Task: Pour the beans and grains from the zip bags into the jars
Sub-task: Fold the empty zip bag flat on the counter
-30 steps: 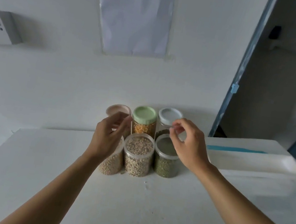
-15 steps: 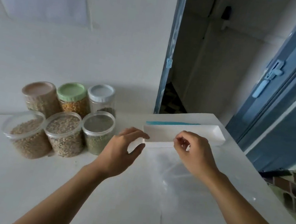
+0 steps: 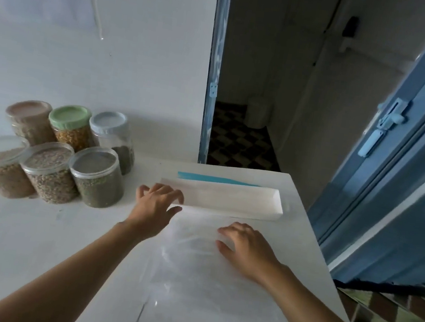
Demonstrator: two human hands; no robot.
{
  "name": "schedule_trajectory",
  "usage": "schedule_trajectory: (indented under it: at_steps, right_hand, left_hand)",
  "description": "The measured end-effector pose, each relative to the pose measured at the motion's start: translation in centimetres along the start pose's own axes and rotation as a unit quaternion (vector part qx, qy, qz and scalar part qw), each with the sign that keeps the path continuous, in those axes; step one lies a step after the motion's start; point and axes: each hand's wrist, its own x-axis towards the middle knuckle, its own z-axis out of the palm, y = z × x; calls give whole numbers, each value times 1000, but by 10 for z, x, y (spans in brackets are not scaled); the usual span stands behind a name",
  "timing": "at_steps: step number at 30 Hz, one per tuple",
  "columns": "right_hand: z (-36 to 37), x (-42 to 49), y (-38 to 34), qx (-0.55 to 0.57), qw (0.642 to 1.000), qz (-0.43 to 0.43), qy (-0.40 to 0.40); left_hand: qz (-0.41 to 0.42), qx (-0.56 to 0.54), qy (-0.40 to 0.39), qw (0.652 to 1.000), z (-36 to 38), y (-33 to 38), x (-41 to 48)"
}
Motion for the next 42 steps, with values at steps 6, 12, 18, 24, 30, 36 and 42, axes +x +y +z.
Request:
schedule_trajectory:
  at_steps: [6, 12, 18, 24, 30, 36, 42]
  right_hand:
    - [3, 12, -3, -50, 998, 5, -39]
    - [5, 24, -12, -69, 996, 5, -53]
    - [15, 35, -31, -20, 999, -18, -19]
    - [25, 40, -34, -24, 999, -32, -22]
    - [20, 26, -27, 26, 998, -30, -52]
    - [15, 20, -18, -13, 995, -51, -88]
    - [23, 21, -15, -36, 996, -60, -62]
  left_hand:
    - [52, 3, -17, 999, -5, -11, -13]
    - [11, 3, -39, 999, -37, -9, -45]
    - [-38, 8, -53, 998, -57, -22, -103]
    - [-85, -22, -87, 992, -74, -30, -130]
    - [-123, -40, -117, 985, -81, -29, -135]
    - [-147, -39, -143, 978, -81, -23, -134]
    - [-164, -46, -129, 977, -78, -23, -133]
